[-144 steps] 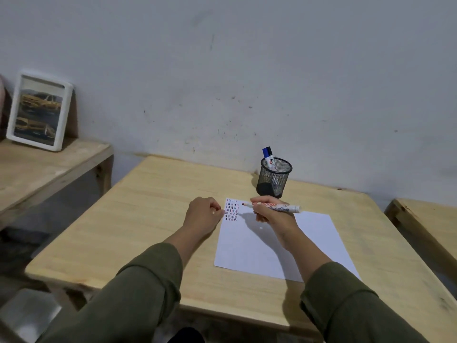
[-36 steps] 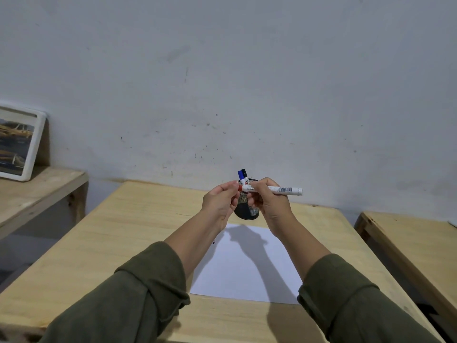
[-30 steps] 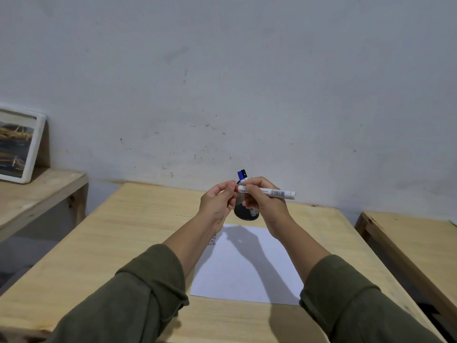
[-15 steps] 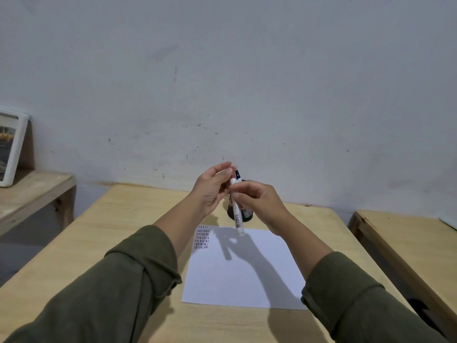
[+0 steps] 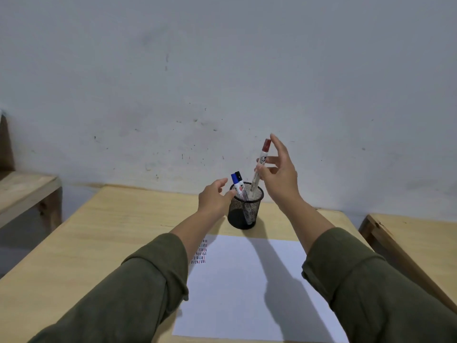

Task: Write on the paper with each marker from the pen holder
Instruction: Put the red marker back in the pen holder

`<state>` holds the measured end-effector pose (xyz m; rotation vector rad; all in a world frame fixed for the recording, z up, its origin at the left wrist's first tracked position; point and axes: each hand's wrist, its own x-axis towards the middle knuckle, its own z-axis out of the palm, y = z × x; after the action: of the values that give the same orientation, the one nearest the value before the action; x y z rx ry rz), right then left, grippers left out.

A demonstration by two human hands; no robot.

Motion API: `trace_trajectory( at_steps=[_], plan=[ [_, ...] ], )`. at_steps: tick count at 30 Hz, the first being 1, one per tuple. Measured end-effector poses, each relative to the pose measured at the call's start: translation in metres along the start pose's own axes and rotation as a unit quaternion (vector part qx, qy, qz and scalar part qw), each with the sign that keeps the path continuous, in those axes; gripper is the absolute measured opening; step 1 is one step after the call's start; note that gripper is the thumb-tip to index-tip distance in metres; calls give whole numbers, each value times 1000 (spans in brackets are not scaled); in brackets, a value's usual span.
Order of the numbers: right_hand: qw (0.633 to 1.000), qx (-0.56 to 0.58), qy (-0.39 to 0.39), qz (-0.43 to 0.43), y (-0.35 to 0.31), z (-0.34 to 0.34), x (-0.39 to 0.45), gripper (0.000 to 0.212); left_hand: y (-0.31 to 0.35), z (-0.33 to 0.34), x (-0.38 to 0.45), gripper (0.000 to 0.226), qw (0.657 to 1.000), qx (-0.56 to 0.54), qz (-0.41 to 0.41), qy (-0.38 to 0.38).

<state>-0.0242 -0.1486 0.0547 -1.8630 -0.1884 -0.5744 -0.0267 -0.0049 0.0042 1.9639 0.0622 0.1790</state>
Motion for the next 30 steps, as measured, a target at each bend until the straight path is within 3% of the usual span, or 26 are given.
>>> trace_trajectory(
  at_steps=[8, 21, 30],
  plan=[
    [994, -87, -55, -23, 20, 20, 20, 62, -12, 15, 22, 50, 999, 41, 1, -30],
    [973, -134, -188, 12, 49, 35, 17, 47, -24, 18, 25, 44, 999, -21, -8, -32],
    [975, -119, -186, 23, 59, 39, 20, 38, -25, 19, 26, 38, 999, -36, -5, -29]
  ],
)
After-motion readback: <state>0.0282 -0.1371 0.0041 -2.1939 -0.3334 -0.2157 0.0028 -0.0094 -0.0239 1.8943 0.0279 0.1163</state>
